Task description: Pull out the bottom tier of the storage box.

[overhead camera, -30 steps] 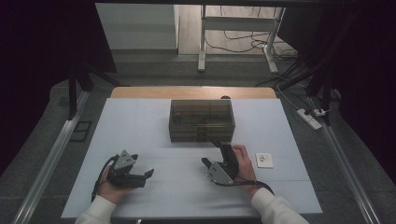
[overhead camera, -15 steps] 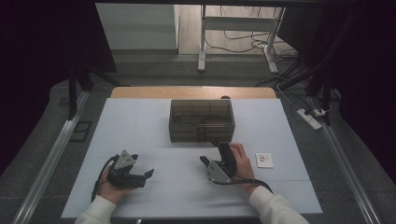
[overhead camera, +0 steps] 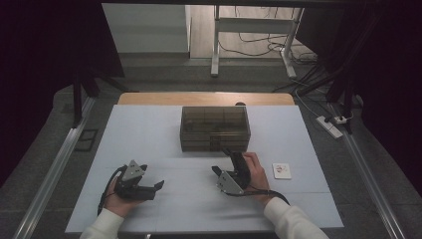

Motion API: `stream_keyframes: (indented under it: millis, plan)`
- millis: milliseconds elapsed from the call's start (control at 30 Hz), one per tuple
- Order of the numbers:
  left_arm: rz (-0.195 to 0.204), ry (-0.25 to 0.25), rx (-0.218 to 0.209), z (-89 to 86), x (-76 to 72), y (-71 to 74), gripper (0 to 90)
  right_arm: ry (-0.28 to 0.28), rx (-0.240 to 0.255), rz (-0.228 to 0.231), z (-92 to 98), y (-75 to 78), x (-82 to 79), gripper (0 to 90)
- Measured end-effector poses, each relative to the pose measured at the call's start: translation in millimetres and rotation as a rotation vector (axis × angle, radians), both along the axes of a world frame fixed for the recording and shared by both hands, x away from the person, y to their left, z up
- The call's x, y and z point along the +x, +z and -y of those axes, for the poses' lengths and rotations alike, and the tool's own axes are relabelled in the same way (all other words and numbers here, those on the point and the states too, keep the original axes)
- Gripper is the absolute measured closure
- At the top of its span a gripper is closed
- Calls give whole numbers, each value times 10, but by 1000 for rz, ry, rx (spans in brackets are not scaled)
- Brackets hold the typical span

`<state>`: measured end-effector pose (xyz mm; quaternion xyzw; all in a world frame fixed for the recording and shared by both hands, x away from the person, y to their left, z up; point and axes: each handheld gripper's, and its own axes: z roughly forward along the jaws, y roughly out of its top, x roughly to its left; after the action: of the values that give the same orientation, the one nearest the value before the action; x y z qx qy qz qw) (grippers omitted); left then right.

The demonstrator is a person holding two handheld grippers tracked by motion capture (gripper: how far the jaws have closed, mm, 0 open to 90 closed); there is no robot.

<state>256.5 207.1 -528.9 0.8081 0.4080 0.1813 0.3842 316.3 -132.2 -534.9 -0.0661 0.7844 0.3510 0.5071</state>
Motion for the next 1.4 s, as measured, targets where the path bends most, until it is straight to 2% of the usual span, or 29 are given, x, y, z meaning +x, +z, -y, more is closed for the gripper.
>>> stream_keyframes:
  millis: [1400]
  plan:
    - [2, 1, 0, -1, 4, 0, 139, 6, -16, 9, -105, -52, 120, 231]
